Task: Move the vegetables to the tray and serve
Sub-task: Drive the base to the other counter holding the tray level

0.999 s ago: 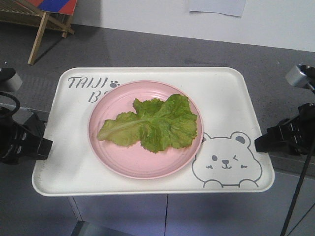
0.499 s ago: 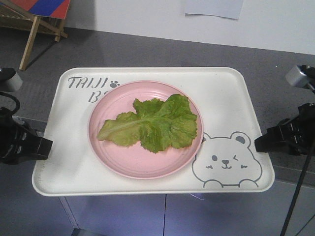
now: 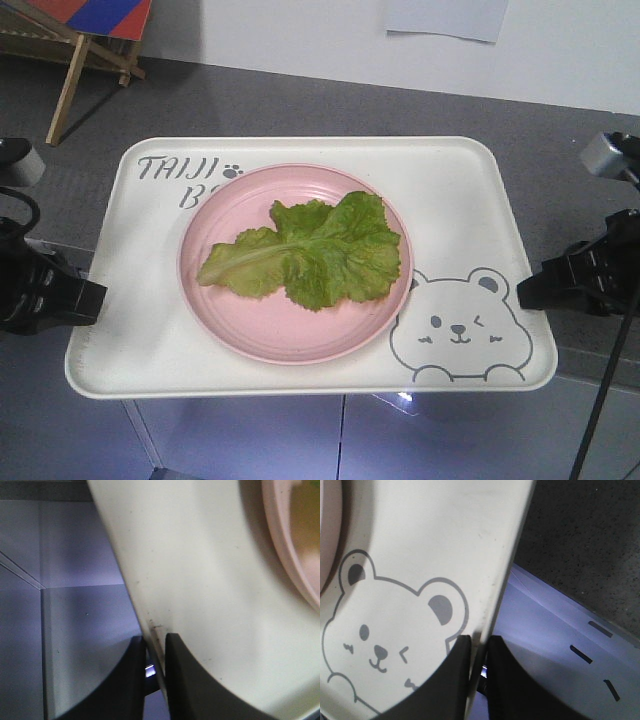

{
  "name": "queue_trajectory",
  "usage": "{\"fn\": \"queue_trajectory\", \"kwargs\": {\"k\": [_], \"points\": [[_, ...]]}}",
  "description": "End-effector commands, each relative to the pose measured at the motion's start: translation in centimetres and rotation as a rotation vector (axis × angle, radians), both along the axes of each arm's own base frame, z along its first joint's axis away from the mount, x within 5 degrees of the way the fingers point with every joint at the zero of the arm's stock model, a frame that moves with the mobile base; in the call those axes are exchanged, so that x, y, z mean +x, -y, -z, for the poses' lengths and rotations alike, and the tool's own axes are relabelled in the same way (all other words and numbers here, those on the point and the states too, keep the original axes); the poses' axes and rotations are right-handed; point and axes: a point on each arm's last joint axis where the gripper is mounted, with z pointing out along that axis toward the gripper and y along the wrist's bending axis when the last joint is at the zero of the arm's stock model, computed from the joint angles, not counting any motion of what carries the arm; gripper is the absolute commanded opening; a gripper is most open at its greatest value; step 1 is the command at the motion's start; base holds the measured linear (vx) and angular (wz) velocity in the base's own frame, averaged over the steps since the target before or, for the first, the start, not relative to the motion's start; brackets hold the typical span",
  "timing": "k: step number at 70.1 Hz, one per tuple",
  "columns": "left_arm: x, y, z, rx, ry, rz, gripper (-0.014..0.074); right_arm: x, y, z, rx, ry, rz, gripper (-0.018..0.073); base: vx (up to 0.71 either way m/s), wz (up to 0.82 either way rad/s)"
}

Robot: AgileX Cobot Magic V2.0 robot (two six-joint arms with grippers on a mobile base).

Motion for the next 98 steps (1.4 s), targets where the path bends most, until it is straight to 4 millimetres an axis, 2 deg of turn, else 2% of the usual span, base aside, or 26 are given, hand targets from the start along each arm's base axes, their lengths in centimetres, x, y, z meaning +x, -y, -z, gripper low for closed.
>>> {"fn": "queue_trajectory", "kwargs": {"k": [1,98], "points": [[-0.19,0.92,-1.96,-0.11,0.091,0.019,-0.0007,-0.59,-1.06,-1.9,0.096,0.06,-0.059,-0.0003,0.02,-0.02],[-0.19,0.92,-1.96,-0.11,0.091,0.019,-0.0007,-0.61,-1.06,-1.89,0.096,0.058,-0.061,-0.0003,0.06,-0.1]]}}
